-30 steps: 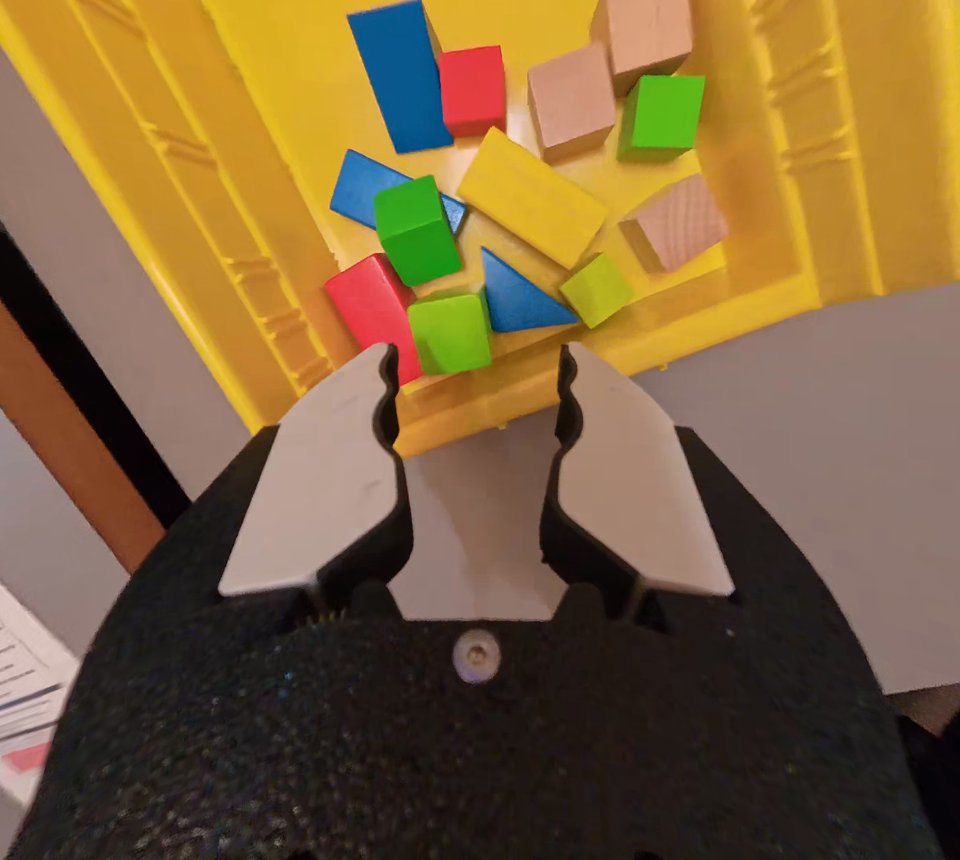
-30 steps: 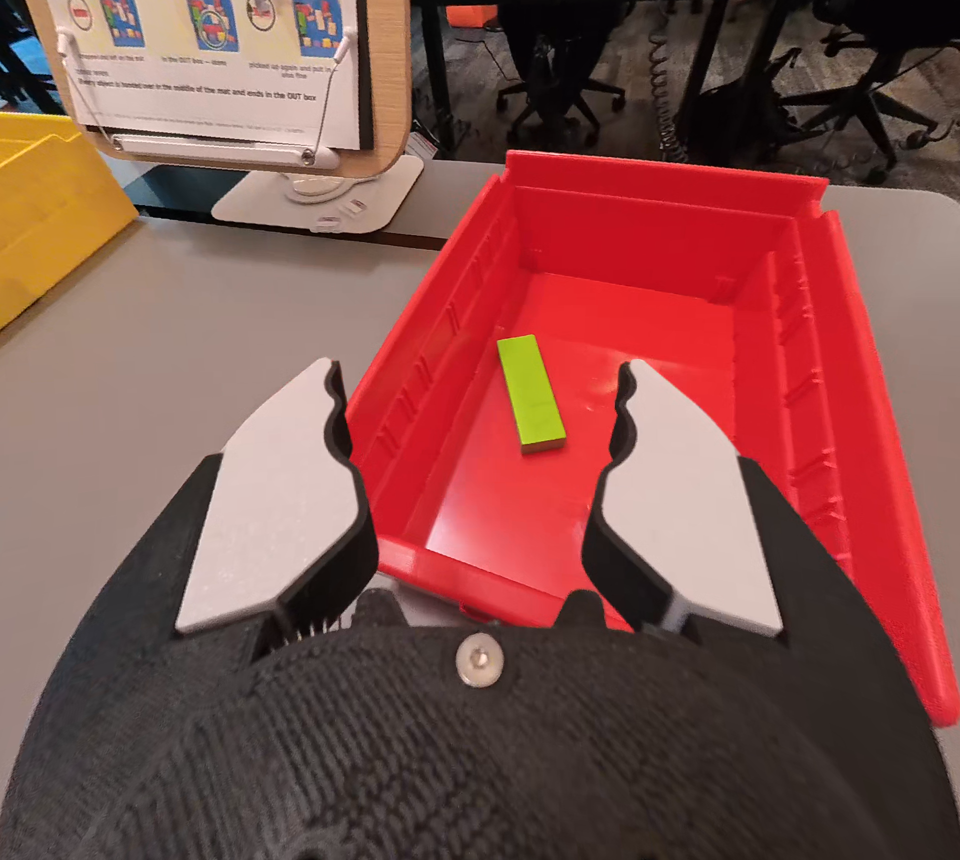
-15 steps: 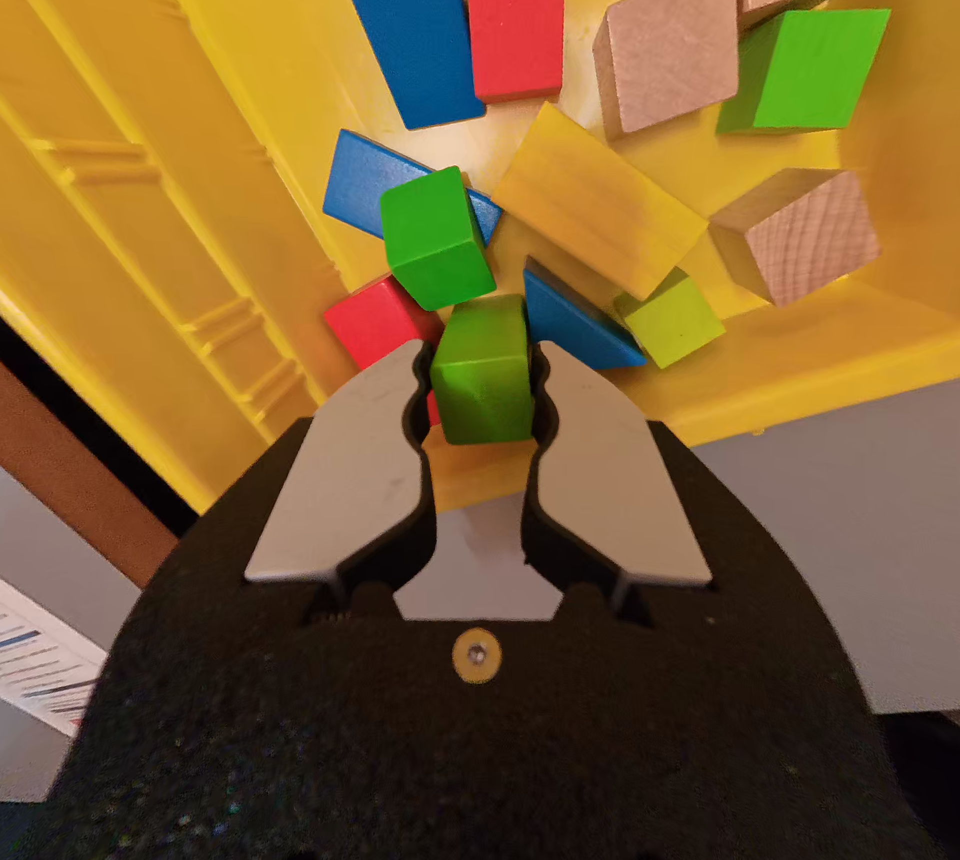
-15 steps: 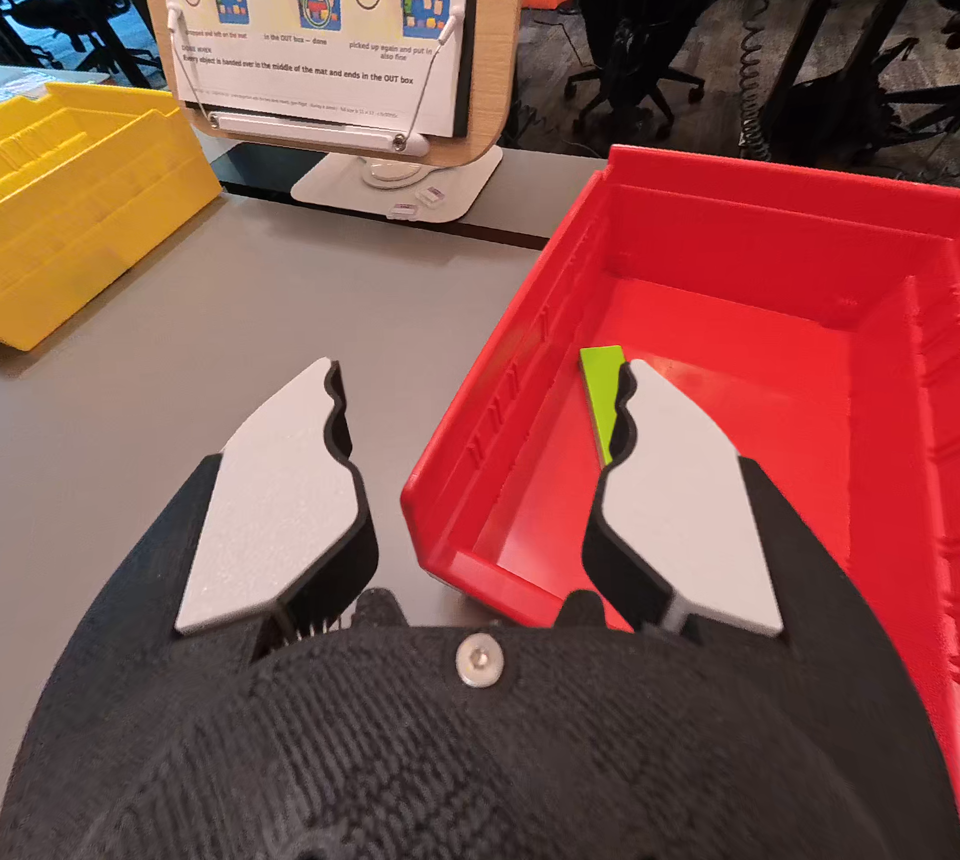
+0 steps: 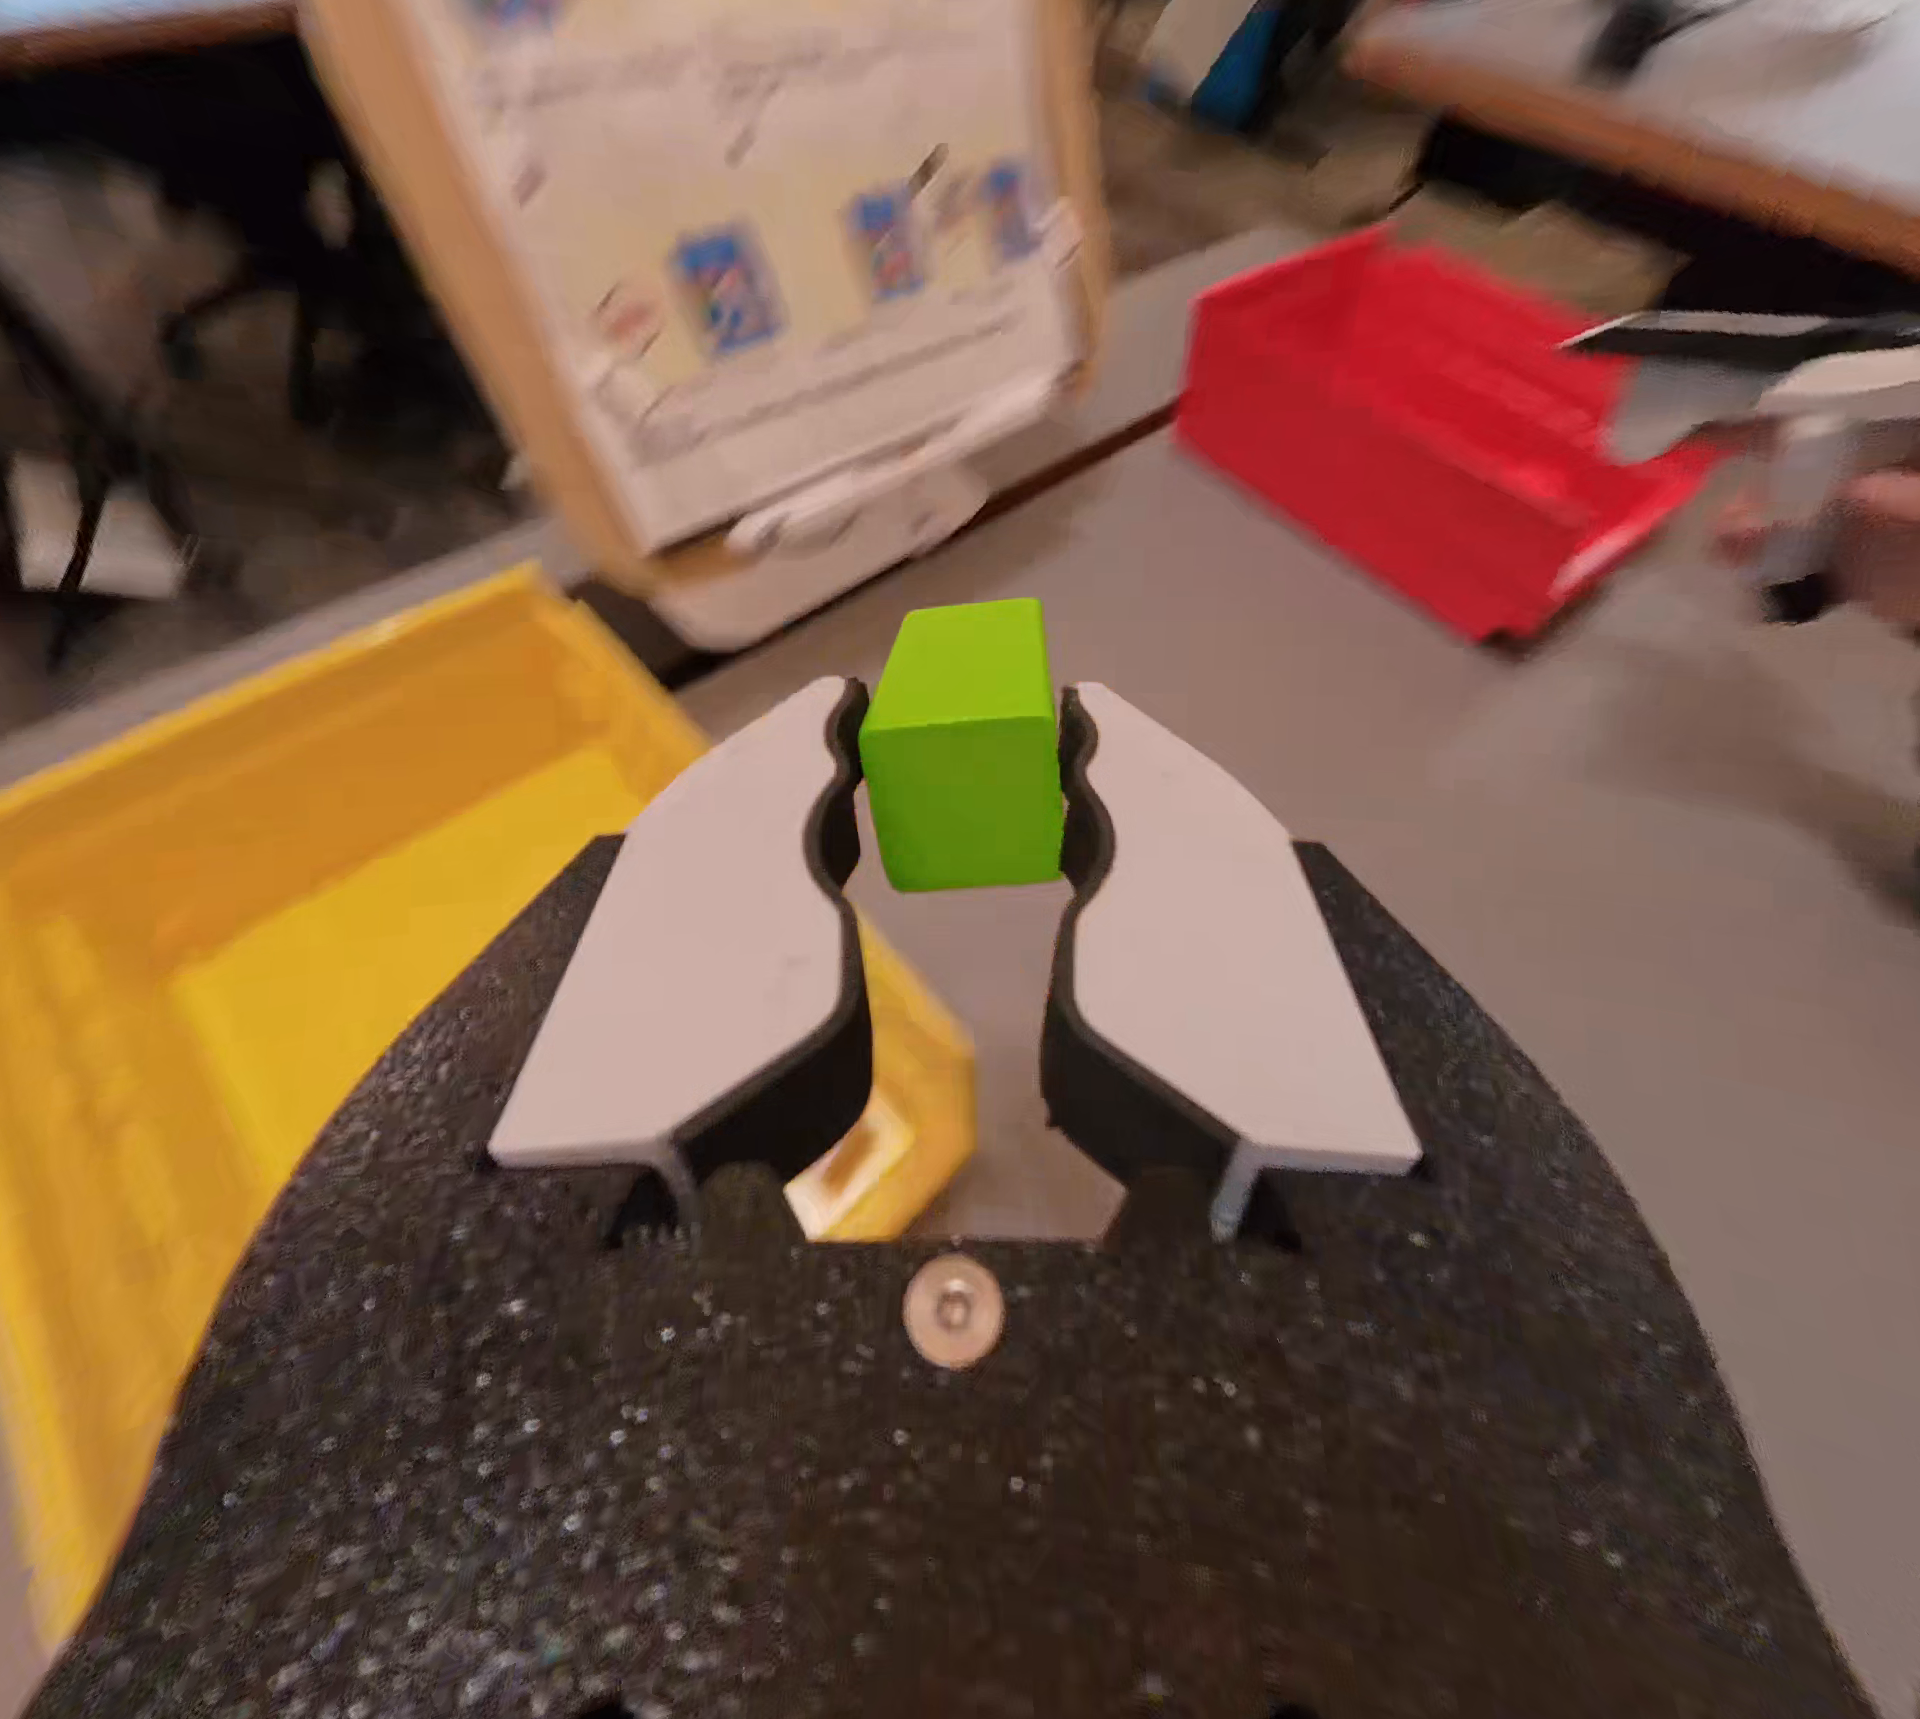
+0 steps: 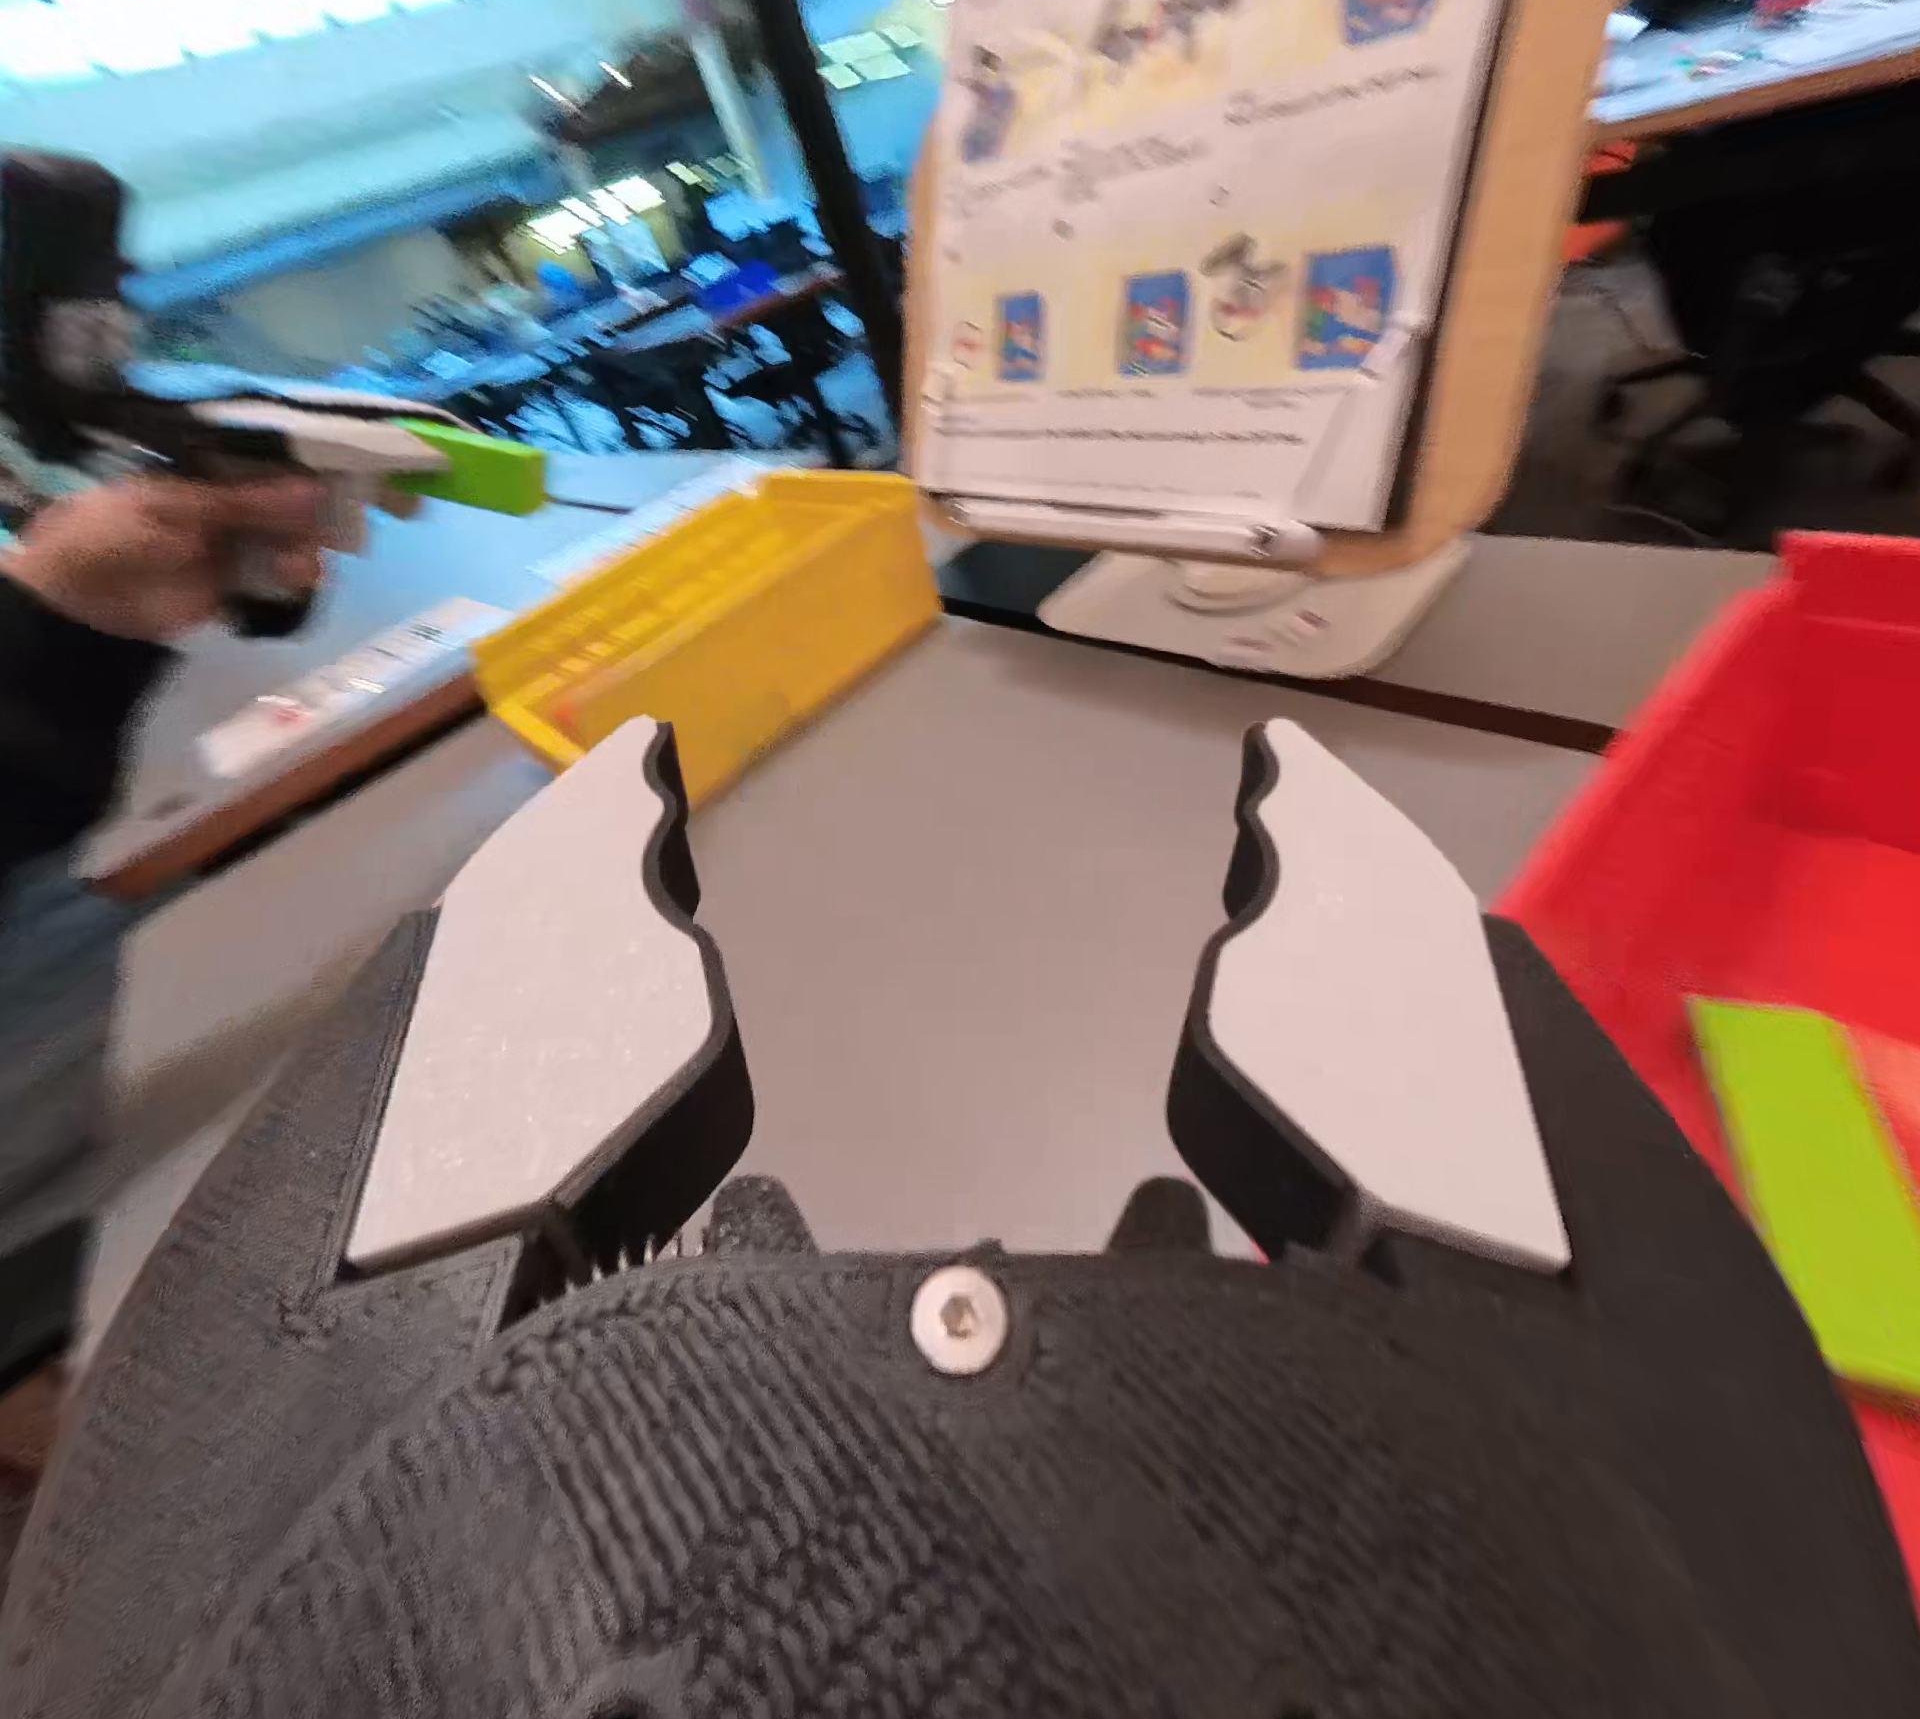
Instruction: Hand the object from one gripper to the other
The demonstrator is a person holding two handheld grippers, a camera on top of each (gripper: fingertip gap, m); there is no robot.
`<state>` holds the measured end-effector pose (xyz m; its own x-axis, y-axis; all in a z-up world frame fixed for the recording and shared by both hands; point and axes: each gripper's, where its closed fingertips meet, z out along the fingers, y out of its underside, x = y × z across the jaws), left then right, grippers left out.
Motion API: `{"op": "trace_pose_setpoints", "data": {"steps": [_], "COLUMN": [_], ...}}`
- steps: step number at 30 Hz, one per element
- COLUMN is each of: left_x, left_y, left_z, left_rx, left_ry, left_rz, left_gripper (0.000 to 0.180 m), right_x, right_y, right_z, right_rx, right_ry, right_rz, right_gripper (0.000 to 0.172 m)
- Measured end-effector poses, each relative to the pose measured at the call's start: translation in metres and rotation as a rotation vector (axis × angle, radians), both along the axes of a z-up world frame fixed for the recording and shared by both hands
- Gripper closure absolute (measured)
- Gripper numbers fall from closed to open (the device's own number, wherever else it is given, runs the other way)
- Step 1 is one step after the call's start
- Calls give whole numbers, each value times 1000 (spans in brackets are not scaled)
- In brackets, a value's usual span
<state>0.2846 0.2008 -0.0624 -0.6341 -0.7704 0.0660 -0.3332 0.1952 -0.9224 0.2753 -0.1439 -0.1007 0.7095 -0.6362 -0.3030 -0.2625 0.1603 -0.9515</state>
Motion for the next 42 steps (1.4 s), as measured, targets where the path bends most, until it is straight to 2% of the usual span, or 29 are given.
{"op": "trace_pose_setpoints", "data": {"steps": [1, 5, 9, 14, 17, 23, 29, 32, 36, 40, 41, 42], "left_x": [-8, -47, -77, -97, -100, -101, -109, -111, -114, -105, -100, -95], "left_y": [-20, -92, -153, -203, -215, -225, -233, -235, -236, -236, -234, -230], "left_z": [10, 33, 32, 29, 32, 29, 23, 22, 20, 10, 10, 11], "left_rx": [-54, -309, -482, -600, -653, -643, -622, -617, -595, -560, -554, -555], "left_ry": [-77, -305, -379, -426, -436, -408, -363, -337, -312, -266, -267, -280], "left_rz": [-59, -260, -409, -499, -509, -540, -607, -633, -656, -599, -554, -505], "left_gripper": [146, 146, 146, 146, 146, 146, 146, 146, 146, 145, 142, 128], "right_x": [-6, -30, -54, -77, -85, -86, -91, -99, -102, -98, -94, -88], "right_y": [9, 40, 64, 90, 95, 103, 105, 108, 109, 107, 105, 99], "right_z": [9, 42, 61, 64, 66, 55, 54, 52, 45, 40, 39, 38], "right_rx": [63, 274, 425, 463, 518, 503, 468, 417, 325, 230, 195, 163], "right_ry": [-19, -108, -182, -228, -231, -210, -245, -271, -299, -311, -320, -337], "right_rz": [43, 192, 321, 442, 489, 534, 565, 619, 625, 593, 560, 513], "right_gripper": [71, 71, 84, 94, 100, 113, 117, 131, 135, 135, 135, 135]}}
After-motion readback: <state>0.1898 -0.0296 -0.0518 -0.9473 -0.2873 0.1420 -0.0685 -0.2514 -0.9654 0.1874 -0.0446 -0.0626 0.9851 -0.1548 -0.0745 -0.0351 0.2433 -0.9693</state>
